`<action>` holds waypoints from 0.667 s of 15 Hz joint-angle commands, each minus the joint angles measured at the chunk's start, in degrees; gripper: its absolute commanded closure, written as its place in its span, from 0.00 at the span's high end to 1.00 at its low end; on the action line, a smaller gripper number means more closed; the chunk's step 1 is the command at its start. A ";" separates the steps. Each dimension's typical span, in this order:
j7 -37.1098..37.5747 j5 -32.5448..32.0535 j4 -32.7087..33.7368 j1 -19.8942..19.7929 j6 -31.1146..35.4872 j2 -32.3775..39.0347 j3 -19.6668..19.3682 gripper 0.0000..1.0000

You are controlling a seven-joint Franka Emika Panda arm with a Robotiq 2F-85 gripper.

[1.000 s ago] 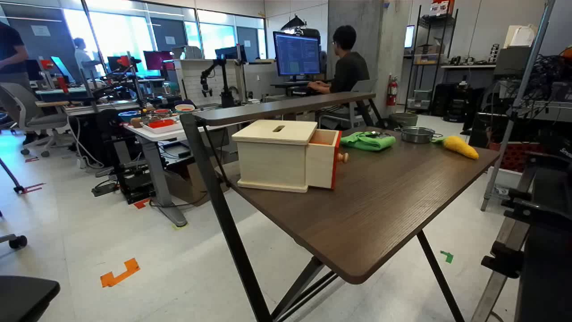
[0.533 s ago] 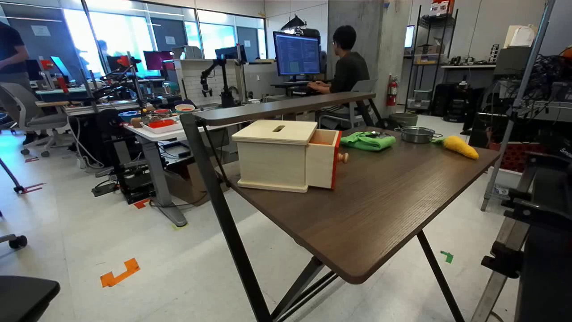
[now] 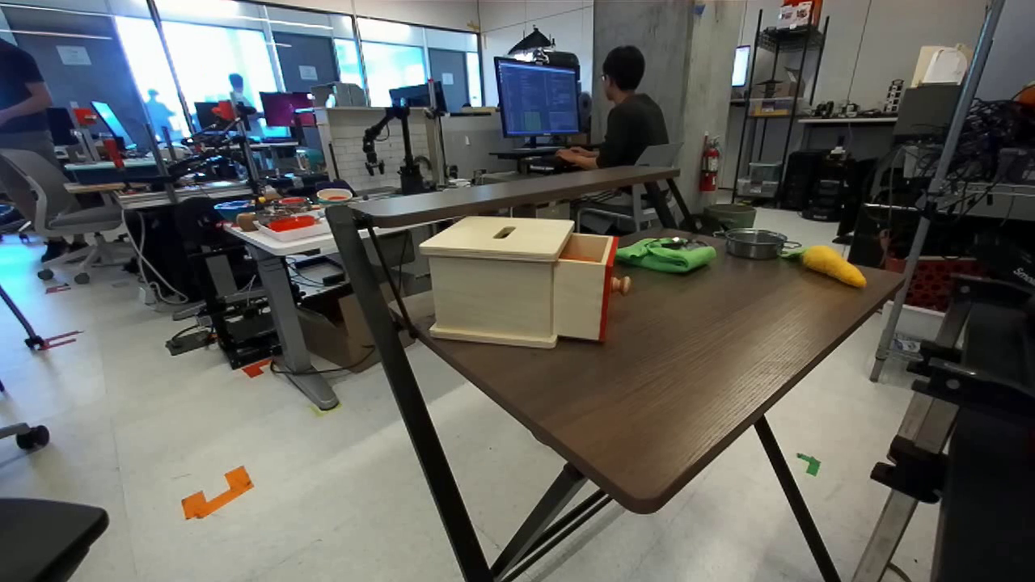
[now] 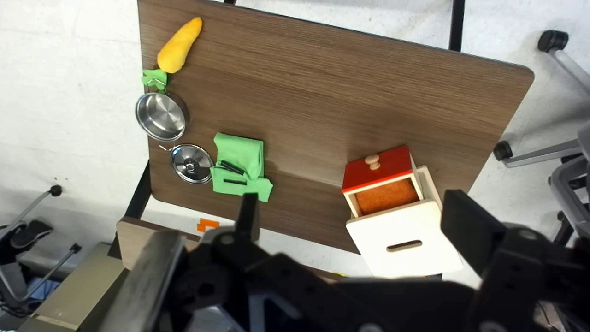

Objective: Close the drawer

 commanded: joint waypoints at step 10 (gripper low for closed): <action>-14.44 4.11 -2.12 2.47 23.98 21.62 -8.51 1.00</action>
